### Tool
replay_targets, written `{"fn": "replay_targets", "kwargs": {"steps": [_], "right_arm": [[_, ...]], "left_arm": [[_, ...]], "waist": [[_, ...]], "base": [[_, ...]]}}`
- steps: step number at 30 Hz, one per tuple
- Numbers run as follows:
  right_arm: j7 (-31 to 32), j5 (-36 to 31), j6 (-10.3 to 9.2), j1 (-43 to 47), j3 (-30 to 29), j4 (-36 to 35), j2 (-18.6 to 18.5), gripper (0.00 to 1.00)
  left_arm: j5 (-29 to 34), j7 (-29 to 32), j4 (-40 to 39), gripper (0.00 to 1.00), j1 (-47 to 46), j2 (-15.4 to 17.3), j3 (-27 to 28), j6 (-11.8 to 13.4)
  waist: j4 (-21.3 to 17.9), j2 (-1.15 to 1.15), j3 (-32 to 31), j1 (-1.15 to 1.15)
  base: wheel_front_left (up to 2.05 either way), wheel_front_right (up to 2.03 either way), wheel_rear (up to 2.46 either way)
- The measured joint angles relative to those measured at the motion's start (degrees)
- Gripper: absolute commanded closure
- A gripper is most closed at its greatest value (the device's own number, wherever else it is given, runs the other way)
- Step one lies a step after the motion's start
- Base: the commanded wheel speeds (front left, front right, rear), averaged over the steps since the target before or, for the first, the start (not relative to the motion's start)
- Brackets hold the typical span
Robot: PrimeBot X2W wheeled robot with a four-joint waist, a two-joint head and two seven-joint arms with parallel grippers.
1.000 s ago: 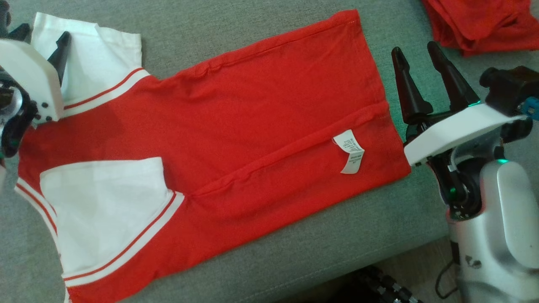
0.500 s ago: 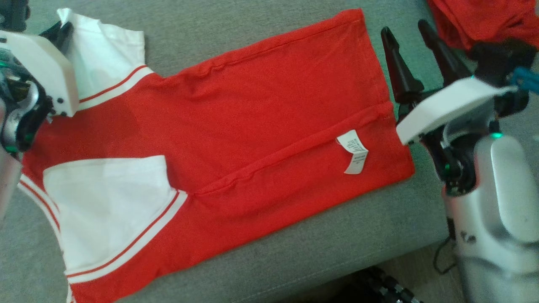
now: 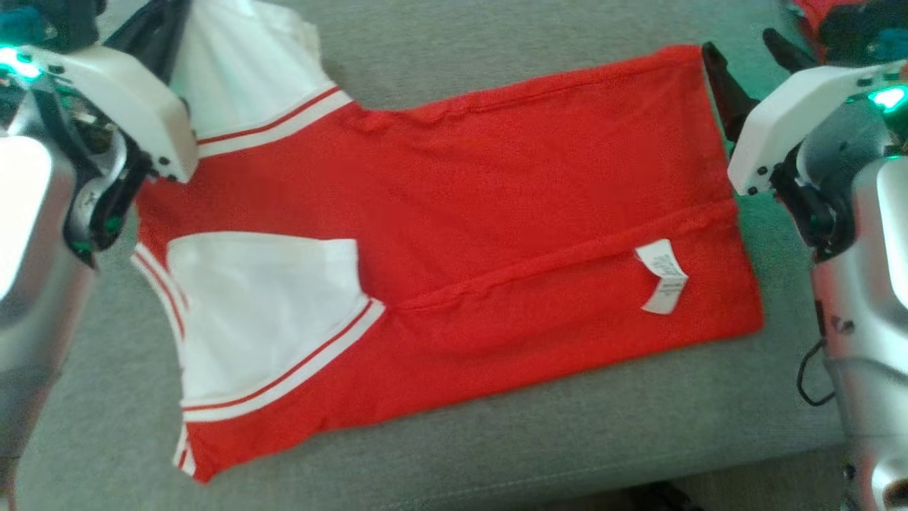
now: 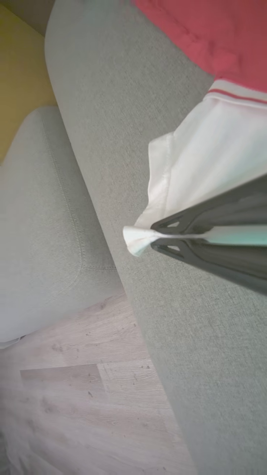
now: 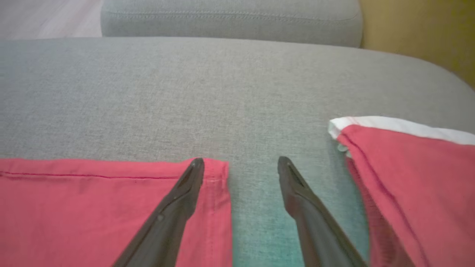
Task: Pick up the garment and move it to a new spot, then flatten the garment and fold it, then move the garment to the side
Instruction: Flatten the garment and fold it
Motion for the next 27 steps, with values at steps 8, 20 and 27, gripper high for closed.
{"fn": "replay_targets", "kwargs": {"steps": [8,20,27], "right_arm": [[4.0,1.0,0.0,-3.7,1.1,6.6,-1.2,0.0],[3.7,3.5,0.0,-5.3,3.6,10.7,-1.5,1.0],[-1.9,3.5,0.0,-5.3,3.7,12.0,-1.5,1.0]], "left_arm": [[0.0,-1.5,-3.4,1.0,0.2,-1.6,-1.3,0.0],[-0.7,-2.0,-3.9,1.0,1.2,-2.4,-1.6,0.0],[-1.1,-3.8,-4.6,1.0,2.2,-2.1,-1.5,0.1]], "waist": [[3.6,0.0,-0.1,0.0],[4.3,0.0,-0.5,0.0],[4.2,0.0,-1.8,0.0]], "base": [[0.0,0.0,0.0],[0.0,0.0,0.0],[0.0,0.0,0.0]]}}
